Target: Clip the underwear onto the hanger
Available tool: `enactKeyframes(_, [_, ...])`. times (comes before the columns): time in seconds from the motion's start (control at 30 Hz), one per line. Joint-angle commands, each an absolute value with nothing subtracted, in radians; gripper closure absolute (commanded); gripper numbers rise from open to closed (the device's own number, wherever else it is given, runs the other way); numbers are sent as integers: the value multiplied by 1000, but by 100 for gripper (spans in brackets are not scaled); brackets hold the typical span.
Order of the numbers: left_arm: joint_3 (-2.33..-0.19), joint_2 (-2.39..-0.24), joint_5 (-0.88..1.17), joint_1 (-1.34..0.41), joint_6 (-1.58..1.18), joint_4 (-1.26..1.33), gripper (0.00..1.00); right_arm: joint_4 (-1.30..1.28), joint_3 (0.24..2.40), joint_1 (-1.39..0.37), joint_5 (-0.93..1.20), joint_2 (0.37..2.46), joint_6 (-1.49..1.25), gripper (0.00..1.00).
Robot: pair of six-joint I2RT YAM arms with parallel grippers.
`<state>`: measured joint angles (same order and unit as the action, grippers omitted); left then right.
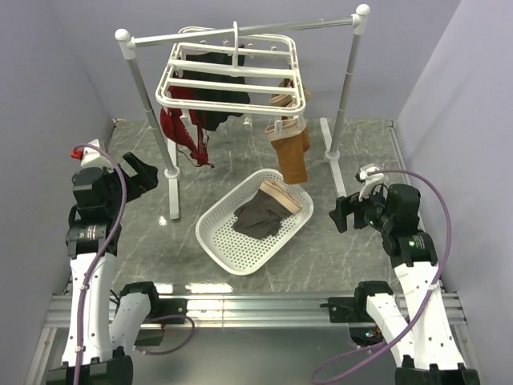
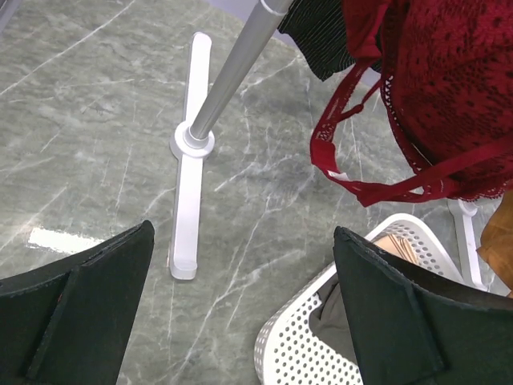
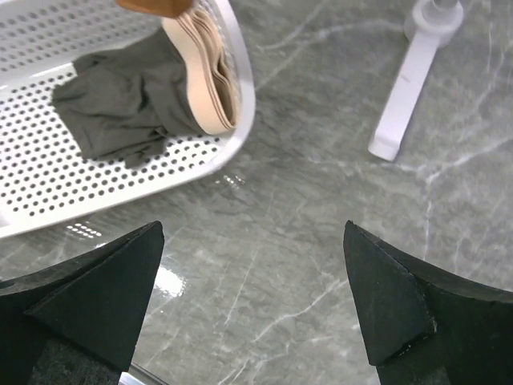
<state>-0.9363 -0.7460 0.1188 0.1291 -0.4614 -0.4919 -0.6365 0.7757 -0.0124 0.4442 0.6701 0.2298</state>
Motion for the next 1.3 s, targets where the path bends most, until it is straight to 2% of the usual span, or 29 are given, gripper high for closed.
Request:
enactKeyframes(0.0, [-1024,-756,123,130,-440,-492,1,-589,799,-9,521,637,256,0])
enactKeyframes(0.13, [-1089,-772,271,130,-356,-509,1,-600,834,-15,639,624,248,0])
enactKeyframes(0.27, [-1089,-726,495,129,-356,-389,1,-542,839,-57,747,600,196,0])
enactKeyframes(0.4, [-1063,-677,597,129,-434,-232,3,-390,836,-173,694,606,103,1])
enactKeyframes(0.57, [-1029,-646,722,130,-425,-59,8,-309,902,-374,506,705,77,1])
enactKeyframes(0.97, [-1026,-742,750,80,-350,173,18,-2,963,-687,161,834,-34,2])
enactKeyframes(1.27, [-1014,-831,589,-141,-235,202,19,112,1012,-778,22,922,-77,2])
